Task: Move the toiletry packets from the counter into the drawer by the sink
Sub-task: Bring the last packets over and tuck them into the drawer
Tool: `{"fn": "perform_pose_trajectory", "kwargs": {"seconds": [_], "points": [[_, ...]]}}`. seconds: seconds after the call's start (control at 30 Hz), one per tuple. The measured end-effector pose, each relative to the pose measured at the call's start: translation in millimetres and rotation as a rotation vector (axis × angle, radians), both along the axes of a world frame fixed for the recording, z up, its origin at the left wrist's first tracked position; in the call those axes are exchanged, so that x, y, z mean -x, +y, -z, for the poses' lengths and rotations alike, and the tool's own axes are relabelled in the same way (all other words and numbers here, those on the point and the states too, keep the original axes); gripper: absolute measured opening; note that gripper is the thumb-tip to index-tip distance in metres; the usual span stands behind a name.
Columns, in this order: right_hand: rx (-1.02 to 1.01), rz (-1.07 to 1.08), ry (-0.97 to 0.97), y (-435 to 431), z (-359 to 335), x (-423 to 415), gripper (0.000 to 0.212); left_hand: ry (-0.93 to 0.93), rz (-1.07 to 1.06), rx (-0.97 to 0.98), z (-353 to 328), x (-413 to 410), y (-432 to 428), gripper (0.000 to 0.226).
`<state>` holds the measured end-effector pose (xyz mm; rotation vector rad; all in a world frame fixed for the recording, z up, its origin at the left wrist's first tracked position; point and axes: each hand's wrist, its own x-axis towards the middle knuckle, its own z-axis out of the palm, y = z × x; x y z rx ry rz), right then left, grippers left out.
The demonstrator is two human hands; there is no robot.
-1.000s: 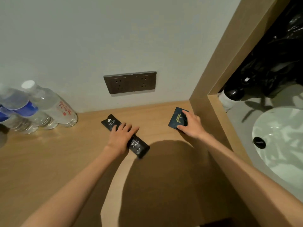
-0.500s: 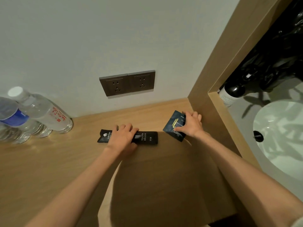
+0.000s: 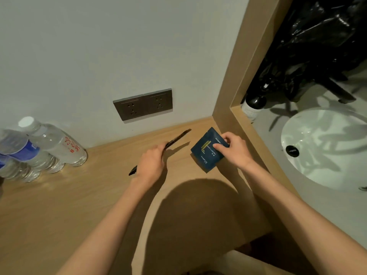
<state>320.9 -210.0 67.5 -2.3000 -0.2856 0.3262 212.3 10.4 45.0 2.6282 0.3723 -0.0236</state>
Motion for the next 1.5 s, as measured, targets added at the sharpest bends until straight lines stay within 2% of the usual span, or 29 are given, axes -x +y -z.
{"fn": "perform_pose_trajectory", "kwargs": {"seconds": [0.1,0.23,0.37,0.57,0.77,1.0,1.23,1.5], "points": [[-0.145,0.079,-0.045,-33,-34,25,0.005,-0.144,-0.018,0.167,-35,9,-34,0.029],[-0.248,0.24,-0.092,-99,-72,59,0.009,-0.25,0.113,0.253,-73,18,-92,0.031],[-0.347,0.401,-0.128,-179,-92,91,0.006,-0.356,0.323,0.169,-99,21,-160,0.041],[-0.362,0.604,-0.238,-319,-109,144,0.006,-0.493,0.588,0.09,-123,30,-290,0.052],[-0.329,0.755,-0.313,-459,-119,204,0.011,-0.544,0.693,0.093,-127,49,-434,0.073],[-0.434,0.931,-0.3,-585,-130,249,0.01,-0.536,0.78,0.124,-139,54,-570,0.079],[-0.467,1.011,-0.308,-677,-134,234,0.014,-0.515,0.852,0.138,-139,16,-668,0.085],[-0.427,0.951,-0.343,-776,-132,138,0.013,-0.527,0.768,0.113,-124,-81,-759,0.075]]}}
